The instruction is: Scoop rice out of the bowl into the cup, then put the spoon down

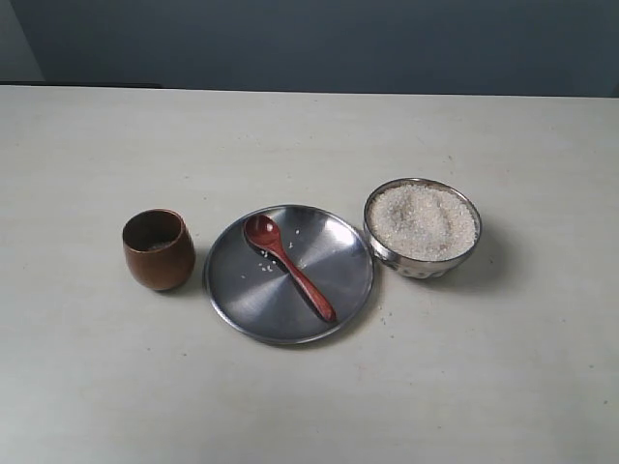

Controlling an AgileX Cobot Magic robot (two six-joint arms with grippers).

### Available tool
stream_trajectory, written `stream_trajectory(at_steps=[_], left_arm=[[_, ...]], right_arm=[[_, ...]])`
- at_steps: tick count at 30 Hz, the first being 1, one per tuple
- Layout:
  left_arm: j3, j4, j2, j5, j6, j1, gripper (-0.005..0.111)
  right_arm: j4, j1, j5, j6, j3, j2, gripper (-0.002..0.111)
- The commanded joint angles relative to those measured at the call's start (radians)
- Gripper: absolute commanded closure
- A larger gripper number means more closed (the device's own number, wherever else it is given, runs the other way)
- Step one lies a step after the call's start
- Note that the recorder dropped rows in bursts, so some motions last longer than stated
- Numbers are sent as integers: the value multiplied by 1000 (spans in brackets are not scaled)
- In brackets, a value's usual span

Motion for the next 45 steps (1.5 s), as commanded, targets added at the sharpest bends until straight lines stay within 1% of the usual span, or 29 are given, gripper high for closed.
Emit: stream_trajectory(at_steps=[1,7,10,43,45], left_arm=[[-7,7,3,-14,0,-4,106],[-7,7,3,-14,0,-4,106],[-7,7,3,-14,0,-4,106],[-7,6,-1,-14,0,-4,106],[-7,24,-17,-16,0,-4,106]], right_arm=[[1,35,-4,0,5,-4,59],[1,96,-3,0,5,-4,59],[3,107,-3,0,5,-4,59],[3,107,-3,0,5,-4,59],[3,107,-3,0,5,-4,59]])
